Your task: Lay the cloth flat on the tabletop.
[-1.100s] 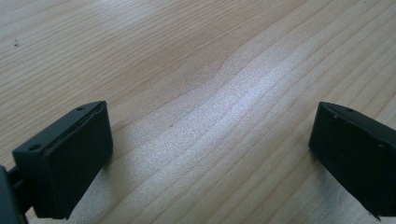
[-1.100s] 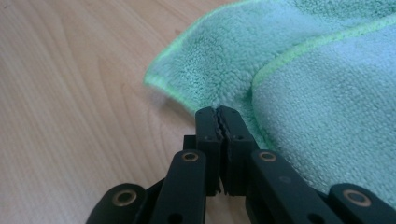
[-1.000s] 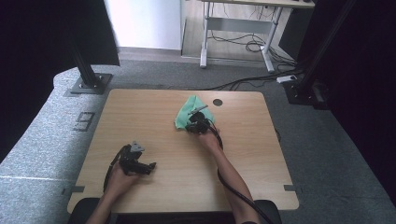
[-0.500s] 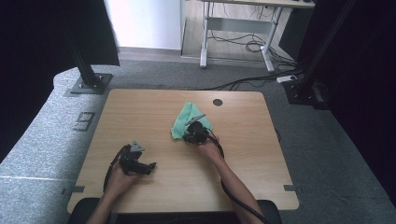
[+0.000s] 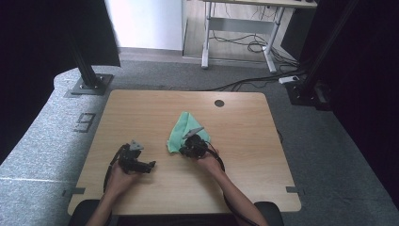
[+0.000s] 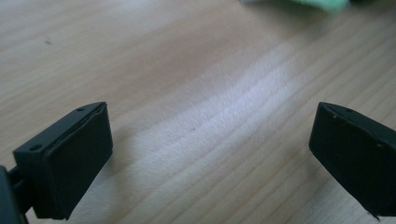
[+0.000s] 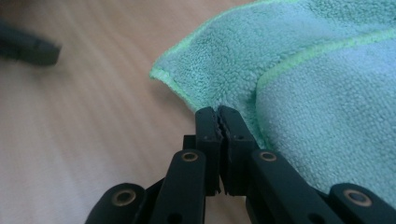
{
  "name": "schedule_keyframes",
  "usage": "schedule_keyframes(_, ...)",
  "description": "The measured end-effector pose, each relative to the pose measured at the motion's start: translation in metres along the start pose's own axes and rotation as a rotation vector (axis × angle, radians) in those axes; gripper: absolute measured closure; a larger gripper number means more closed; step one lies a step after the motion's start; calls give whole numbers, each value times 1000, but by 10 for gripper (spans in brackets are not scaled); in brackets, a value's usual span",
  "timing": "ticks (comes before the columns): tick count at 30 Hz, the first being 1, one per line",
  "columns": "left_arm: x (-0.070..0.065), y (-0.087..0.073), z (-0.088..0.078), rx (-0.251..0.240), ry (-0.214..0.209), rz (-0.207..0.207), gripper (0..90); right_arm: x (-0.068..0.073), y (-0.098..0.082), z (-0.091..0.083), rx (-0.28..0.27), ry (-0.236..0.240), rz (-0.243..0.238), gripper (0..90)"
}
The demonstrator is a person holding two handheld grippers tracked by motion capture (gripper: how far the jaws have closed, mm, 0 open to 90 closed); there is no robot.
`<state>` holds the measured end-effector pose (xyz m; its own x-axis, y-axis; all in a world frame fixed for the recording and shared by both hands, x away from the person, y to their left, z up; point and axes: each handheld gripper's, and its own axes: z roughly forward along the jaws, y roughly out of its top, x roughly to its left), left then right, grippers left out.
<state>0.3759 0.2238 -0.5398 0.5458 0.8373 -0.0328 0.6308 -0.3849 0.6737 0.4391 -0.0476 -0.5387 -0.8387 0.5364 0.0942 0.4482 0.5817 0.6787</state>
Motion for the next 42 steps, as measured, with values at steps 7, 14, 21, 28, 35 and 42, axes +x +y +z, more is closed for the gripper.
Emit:
schedule_keyframes(7,-1,6,-7,-70,-21,-20,0,28,-5,-1,5,29,-34,860)
schedule_keyframes(14,-16,16,0,-91,-43,17,0,45,-9,-2,4,42,-48,846)
schedule_keyframes(21,-24,16,12,-58,-33,41,0,47,-3,-19,7,36,-42,687)
schedule_keyframes(28,-30,15,21,-33,-23,62,0,26,-1,-45,-25,-34,-21,646)
schedule_keyframes(35,-32,14,26,1,5,80,0,22,-12,-26,44,-72,-57,614)
schedule_keyframes(42,-29,13,25,11,-7,60,1,22,-11,-29,63,-132,-87,847)
